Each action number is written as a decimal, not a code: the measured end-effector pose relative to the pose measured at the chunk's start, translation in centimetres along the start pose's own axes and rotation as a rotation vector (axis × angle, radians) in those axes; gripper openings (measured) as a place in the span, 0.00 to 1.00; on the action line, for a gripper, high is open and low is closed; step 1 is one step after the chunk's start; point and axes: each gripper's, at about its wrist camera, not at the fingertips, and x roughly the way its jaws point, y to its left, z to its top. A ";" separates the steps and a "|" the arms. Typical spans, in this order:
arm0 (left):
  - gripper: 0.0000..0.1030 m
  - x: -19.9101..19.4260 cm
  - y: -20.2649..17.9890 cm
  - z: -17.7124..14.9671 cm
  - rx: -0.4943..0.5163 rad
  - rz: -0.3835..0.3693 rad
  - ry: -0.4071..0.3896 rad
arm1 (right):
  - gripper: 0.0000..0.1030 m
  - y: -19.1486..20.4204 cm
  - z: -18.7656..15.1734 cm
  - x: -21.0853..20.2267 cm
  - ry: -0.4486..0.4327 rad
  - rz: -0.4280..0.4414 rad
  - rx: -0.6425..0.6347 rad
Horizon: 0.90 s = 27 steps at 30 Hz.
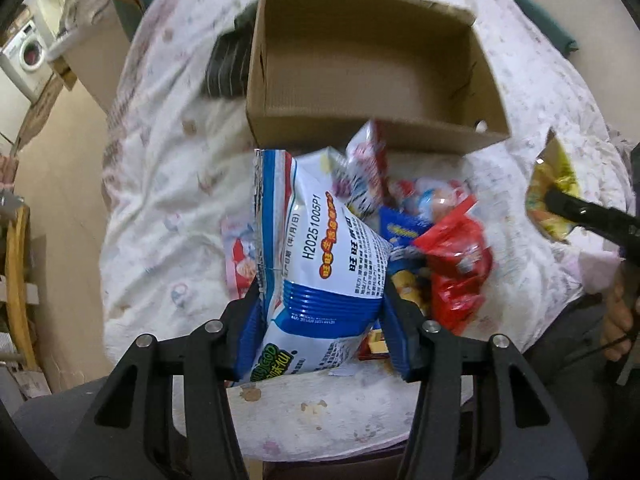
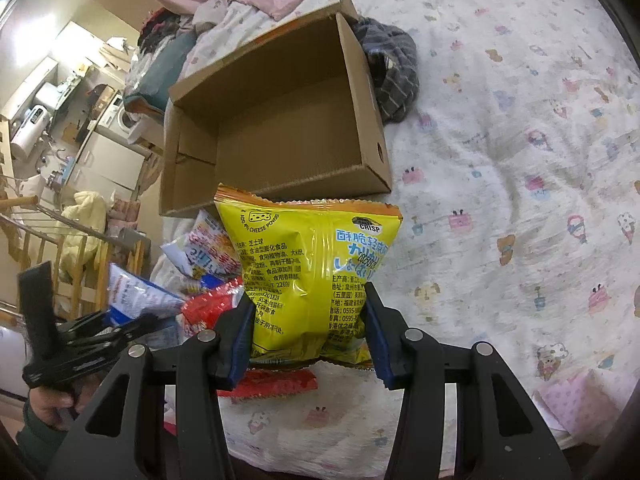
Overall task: Organize snacks
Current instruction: 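Lift both held bags and carry them over the cardboard box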
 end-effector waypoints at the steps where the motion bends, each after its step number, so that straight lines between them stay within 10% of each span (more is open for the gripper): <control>1: 0.47 -0.7 -0.1 0.2 0.004 0.009 -0.017 | 0.49 0.1 -0.1 -0.3 -0.011 0.005 -0.006; 27: 0.47 -5.5 -0.2 7.7 -0.036 0.127 -0.274 | 0.49 4.1 3.0 -4.9 -0.282 0.079 -0.121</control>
